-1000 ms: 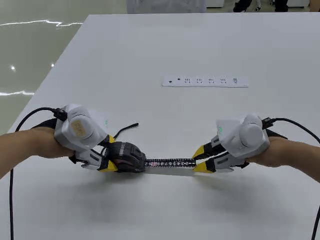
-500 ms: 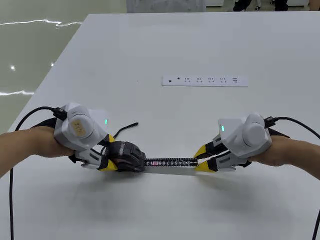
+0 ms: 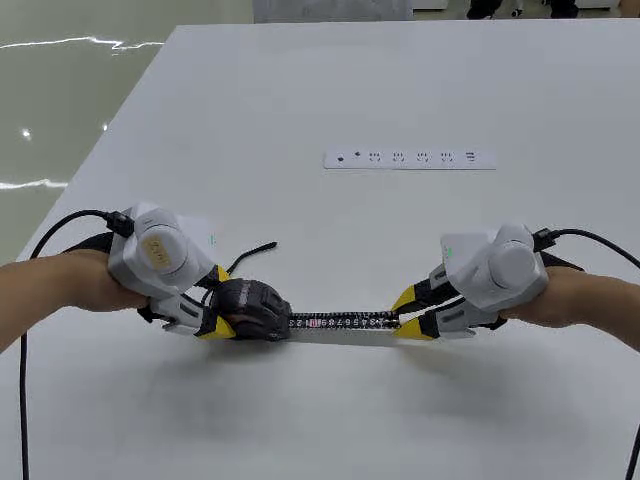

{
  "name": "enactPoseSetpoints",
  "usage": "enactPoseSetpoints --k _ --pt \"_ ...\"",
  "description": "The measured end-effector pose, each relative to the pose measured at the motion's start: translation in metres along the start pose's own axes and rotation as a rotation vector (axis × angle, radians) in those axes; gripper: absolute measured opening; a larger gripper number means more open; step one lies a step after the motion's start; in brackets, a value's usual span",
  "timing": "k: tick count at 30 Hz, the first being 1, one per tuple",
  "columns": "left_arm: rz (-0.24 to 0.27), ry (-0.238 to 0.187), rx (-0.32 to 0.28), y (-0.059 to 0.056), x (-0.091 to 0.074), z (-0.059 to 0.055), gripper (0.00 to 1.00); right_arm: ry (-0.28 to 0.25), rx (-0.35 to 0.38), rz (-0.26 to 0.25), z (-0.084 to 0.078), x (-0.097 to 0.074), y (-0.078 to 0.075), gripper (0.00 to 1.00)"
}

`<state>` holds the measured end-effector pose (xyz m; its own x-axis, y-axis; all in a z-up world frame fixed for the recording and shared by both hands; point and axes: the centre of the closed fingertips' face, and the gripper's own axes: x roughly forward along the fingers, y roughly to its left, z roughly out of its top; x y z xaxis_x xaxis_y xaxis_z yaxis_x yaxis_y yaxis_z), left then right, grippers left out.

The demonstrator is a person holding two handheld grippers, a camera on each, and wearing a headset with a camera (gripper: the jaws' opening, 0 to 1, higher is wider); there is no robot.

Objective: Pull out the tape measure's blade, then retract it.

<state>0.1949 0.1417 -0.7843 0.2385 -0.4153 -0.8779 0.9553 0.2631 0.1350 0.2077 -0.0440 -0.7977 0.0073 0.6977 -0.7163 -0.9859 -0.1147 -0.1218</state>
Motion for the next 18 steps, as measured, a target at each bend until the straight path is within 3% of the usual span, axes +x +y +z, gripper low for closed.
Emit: enactPoseSetpoints --k 18 --pt "0.0 0.002 0.002 -0.0035 -0.0001 0.003 0.27 0.001 0.011 0.001 -0.0064 -0.0024 0.0012 0.11"
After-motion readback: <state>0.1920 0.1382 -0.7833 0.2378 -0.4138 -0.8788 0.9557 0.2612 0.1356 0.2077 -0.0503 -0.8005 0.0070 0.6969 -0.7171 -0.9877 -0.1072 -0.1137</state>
